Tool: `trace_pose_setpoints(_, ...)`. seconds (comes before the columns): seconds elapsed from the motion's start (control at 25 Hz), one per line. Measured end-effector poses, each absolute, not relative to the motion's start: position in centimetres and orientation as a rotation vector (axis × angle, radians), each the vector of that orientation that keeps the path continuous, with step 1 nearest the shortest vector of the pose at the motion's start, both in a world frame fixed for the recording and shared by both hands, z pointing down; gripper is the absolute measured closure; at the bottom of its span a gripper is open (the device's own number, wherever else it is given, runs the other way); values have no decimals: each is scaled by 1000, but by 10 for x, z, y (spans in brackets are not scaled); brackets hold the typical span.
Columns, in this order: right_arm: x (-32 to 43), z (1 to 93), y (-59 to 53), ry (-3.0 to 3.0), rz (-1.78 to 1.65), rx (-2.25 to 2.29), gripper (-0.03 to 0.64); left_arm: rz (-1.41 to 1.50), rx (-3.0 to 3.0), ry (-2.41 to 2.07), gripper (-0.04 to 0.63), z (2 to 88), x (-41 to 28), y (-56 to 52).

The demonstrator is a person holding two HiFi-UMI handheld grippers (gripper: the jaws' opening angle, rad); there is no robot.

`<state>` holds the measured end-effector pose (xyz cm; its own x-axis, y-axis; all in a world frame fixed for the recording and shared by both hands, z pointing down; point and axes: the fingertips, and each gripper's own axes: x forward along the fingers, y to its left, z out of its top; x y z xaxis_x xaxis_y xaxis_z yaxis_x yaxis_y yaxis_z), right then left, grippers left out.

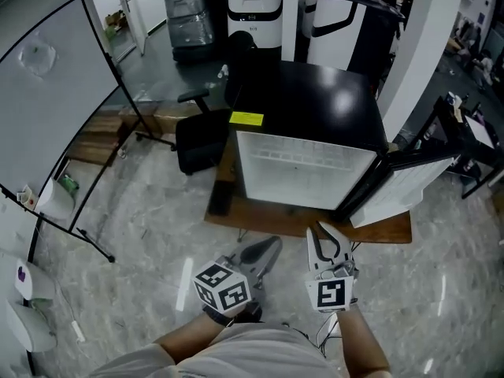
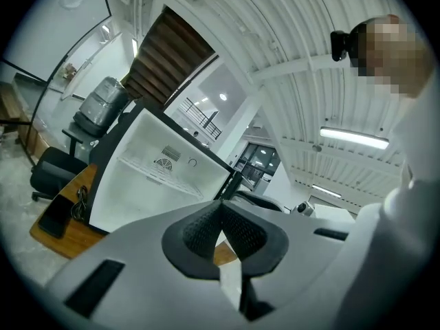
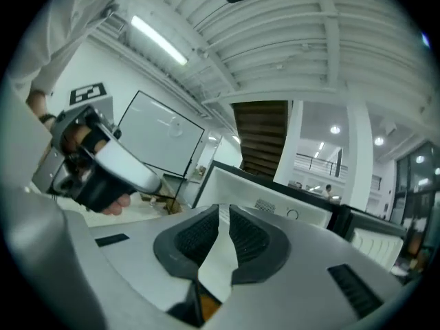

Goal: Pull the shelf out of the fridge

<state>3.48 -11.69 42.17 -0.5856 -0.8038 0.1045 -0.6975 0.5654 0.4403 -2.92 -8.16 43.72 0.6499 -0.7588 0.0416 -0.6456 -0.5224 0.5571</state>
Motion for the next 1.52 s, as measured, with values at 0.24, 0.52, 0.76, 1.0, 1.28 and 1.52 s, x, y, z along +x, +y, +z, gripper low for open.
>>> trace_pose_setpoints(0.24, 11, 435, -192, -2218, -801, 1295, 574, -265, 2368, -992, 589, 438, -55, -137)
trace_pose_setpoints(0.52, 2, 473, -251, -1995, -942, 1195, 513, -258, 2349, -933, 589, 449, -64, -177)
trace_pose_setpoints(0.76, 0, 508, -301, -1872, -1033, 1101, 475, -233, 2321, -957, 589, 458, -72, -203)
trace_pose_setpoints(1.0, 0, 536, -343, -1781, -1127, 1035, 449, -215, 2283, -996, 589, 470, -73, -222)
trace_pose_setpoints(1.28, -5, 551, -377, -1716, -1172, 1005, 445, -191, 2253, -1015, 589, 480, -70, -236)
trace_pose_setpoints(1.52, -10, 561, -396, -1650, -1188, 1013, 448, -186, 2237, -1012, 589, 488, -68, -239)
